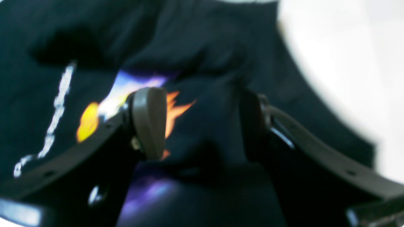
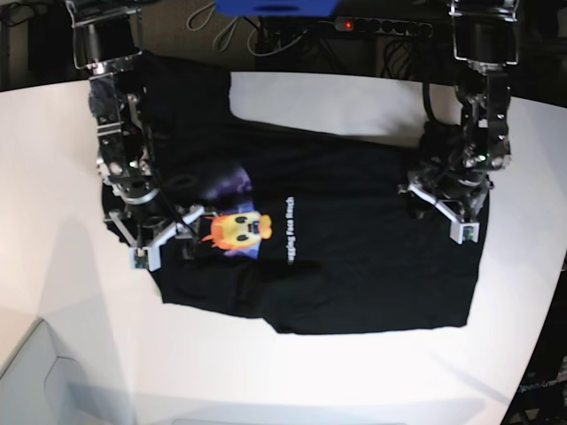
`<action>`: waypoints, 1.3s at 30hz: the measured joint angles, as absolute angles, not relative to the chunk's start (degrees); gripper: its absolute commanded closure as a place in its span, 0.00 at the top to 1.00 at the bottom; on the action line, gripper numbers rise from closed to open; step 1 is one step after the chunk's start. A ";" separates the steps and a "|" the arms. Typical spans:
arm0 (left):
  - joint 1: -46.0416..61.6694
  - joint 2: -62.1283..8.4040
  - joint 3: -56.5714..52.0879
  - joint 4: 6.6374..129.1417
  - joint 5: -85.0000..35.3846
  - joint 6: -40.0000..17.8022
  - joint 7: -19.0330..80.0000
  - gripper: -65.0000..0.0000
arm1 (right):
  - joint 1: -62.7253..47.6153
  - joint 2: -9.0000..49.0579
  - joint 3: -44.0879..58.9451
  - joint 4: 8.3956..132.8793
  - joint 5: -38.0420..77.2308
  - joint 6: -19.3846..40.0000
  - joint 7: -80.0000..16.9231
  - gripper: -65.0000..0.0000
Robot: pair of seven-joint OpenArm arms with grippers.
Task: Layout the t-shirt on the table in an organized manner, then fold the t-shirt properly
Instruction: 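Grasp the shirt body with both grippers near the logo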
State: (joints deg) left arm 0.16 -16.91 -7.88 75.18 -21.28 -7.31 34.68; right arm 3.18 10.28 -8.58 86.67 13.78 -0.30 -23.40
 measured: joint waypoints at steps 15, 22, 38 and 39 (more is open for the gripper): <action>1.67 -18.74 -15.66 75.46 -20.27 -6.20 37.50 0.56 | 26.09 8.10 -23.86 60.34 13.67 -0.27 -20.80 0.57; 1.69 -18.74 -15.66 75.42 -20.10 -6.20 37.45 0.56 | 31.07 6.70 -23.97 45.47 13.78 -0.12 -14.04 0.57; 2.17 -18.70 -15.66 75.09 -20.16 -6.22 36.38 0.56 | 29.91 5.82 -19.55 39.27 13.98 -0.30 -7.25 0.00; 2.17 -18.65 -15.66 75.09 -20.14 -6.22 36.36 0.56 | 29.50 5.50 -16.62 39.27 14.28 -0.34 -7.29 0.00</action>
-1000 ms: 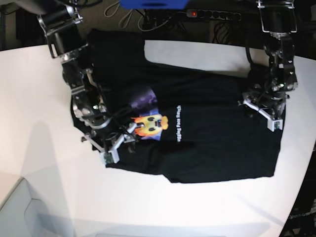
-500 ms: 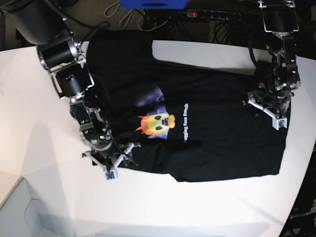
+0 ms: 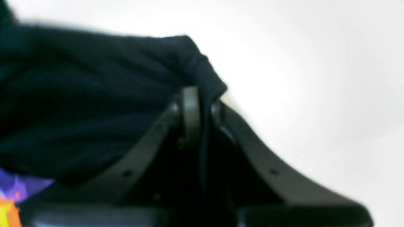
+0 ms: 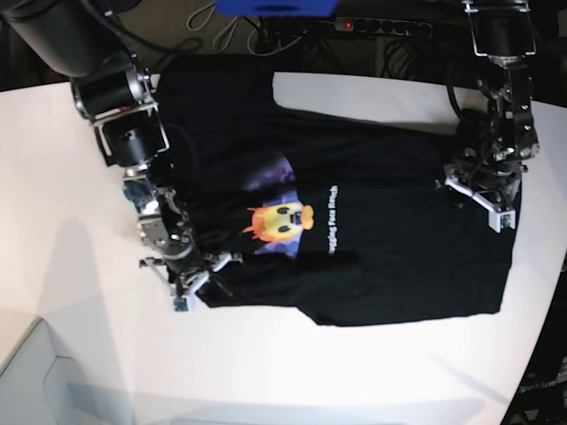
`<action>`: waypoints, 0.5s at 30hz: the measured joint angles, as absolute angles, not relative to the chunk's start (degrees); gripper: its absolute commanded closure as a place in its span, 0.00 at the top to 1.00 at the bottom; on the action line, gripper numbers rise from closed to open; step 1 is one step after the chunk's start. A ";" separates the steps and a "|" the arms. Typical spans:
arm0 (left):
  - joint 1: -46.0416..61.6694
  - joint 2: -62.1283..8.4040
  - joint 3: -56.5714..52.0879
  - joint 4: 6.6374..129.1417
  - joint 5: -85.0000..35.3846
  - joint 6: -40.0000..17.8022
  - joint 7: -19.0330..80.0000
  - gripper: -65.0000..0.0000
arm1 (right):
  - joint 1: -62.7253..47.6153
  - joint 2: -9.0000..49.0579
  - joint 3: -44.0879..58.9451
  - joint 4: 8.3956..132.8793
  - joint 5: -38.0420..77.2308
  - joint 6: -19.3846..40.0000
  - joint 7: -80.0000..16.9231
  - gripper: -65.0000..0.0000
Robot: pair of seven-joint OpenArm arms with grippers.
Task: Layout the t-shirt on the table in an organized manner, then fold the t-shirt properly
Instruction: 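Grasp the shirt body with both grippers near the logo, then drag the shirt edge with the right gripper away from the left gripper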
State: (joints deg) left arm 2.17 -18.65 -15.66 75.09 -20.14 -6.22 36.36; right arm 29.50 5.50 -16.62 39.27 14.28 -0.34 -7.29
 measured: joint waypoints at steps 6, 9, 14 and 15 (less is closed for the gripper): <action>1.89 -16.80 -15.97 75.09 -19.09 -5.78 35.55 0.56 | 27.24 2.94 4.71 40.82 16.53 -5.28 -6.37 0.00; 1.89 -16.36 -15.86 75.11 -19.53 -5.82 35.44 0.56 | 26.76 1.87 15.25 41.39 21.08 -4.99 -5.91 0.00; 1.89 -15.68 -15.90 75.11 -19.53 -6.02 34.74 0.56 | 26.61 1.41 18.70 41.76 22.37 -4.80 -6.39 0.00; 1.89 -15.68 -15.84 75.11 -19.53 -6.02 34.70 0.56 | 26.61 1.43 18.70 41.80 22.37 -4.80 -6.83 0.00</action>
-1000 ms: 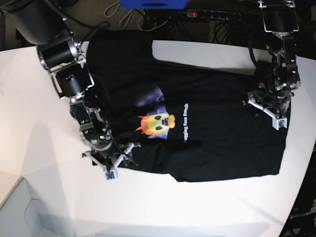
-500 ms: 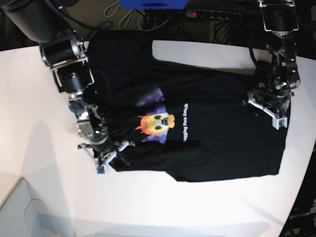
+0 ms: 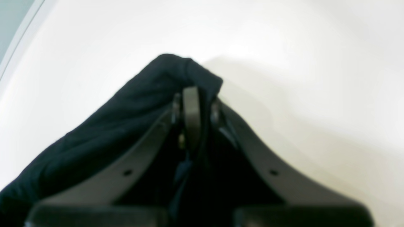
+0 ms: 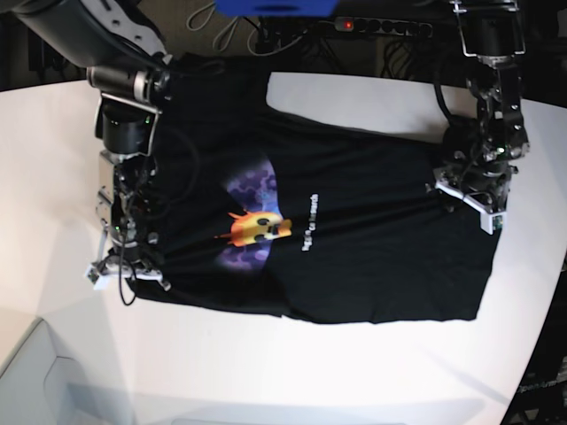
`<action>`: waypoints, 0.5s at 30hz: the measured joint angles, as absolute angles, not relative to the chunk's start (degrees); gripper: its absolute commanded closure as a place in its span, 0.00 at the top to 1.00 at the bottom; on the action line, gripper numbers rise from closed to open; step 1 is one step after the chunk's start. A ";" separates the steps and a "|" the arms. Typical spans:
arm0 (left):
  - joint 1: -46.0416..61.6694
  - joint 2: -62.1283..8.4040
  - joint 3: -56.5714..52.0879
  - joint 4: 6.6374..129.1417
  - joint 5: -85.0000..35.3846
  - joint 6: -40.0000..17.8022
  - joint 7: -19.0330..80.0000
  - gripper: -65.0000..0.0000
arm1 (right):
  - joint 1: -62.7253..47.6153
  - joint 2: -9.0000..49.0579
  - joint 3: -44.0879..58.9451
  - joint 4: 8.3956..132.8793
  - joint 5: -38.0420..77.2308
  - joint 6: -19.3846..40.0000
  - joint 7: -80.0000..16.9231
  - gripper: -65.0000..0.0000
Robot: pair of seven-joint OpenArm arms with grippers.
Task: Layout the t-shirt on the table in an organized manner, then fold the t-shirt properly
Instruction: 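Drag the shirt edge with the right gripper away from the left gripper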
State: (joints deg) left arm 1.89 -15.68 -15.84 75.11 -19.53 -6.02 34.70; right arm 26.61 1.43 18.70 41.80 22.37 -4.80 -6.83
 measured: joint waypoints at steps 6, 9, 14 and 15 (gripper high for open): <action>1.89 -15.70 -15.66 75.16 -19.53 -6.02 34.72 0.56 | 26.00 1.63 18.74 45.01 22.33 -4.97 -12.38 0.00; 1.89 -15.68 -15.66 75.16 -19.53 -6.02 34.68 0.56 | 23.05 1.41 18.74 51.75 22.09 -5.82 -17.39 0.00; 2.11 -15.75 -15.73 75.18 -19.57 -6.09 34.76 0.56 | 16.71 1.67 17.17 66.92 21.47 -6.98 -27.35 0.00; 2.37 -15.77 -15.73 75.26 -19.70 -6.24 34.33 0.56 | 16.38 1.69 17.06 69.45 21.61 -6.96 -28.64 0.00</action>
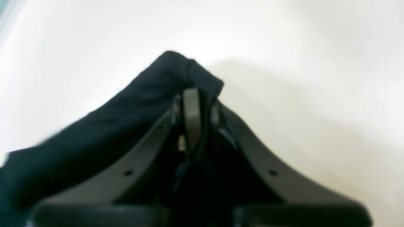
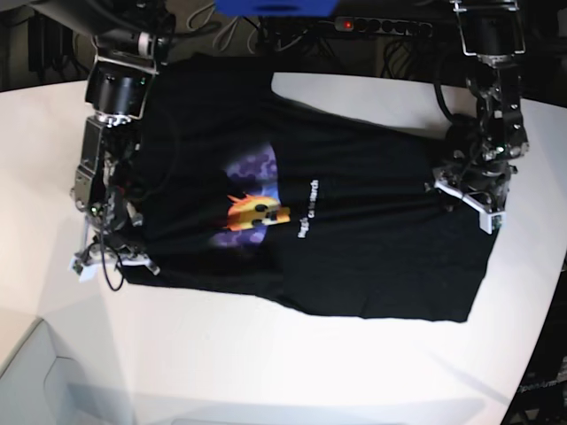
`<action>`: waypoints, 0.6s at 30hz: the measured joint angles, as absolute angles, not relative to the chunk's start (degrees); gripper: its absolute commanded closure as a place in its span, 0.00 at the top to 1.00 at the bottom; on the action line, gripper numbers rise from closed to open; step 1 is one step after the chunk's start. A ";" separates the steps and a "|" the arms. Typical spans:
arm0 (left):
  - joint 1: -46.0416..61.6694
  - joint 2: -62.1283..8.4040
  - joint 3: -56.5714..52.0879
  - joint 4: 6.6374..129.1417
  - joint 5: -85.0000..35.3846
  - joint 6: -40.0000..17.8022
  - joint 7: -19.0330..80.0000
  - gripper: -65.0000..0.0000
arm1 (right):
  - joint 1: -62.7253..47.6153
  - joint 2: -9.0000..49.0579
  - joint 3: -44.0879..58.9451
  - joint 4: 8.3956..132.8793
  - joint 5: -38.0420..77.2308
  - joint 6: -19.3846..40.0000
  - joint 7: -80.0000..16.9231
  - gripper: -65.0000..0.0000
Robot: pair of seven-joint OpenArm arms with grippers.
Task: Layout the t-shirt on the table in an organized manner, then fold the t-shirt properly
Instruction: 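Drag the shirt edge with the right gripper away from the left gripper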
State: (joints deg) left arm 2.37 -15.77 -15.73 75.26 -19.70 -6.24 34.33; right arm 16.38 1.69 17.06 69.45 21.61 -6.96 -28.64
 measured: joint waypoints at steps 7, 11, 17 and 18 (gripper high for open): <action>2.55 -15.84 -15.70 75.37 -19.90 -6.26 34.26 0.56 | 15.40 1.91 16.97 73.14 21.91 -6.87 -32.69 0.00; 2.57 -15.81 -15.70 75.37 -19.97 -6.26 34.30 0.56 | 15.62 1.91 17.19 72.82 21.89 -6.90 -33.23 0.08; 2.68 -15.81 -15.70 75.50 -20.16 -6.26 34.26 0.56 | 15.97 1.91 17.34 72.90 21.71 -6.90 -34.92 0.42; 2.68 -15.81 -15.70 75.50 -20.14 -6.26 34.28 0.56 | 15.99 1.89 17.34 73.08 21.69 -6.90 -35.31 0.45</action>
State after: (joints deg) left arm 2.68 -15.81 -15.70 75.50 -20.14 -6.26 34.28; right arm 15.99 1.89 17.34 73.08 21.69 -6.90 -35.31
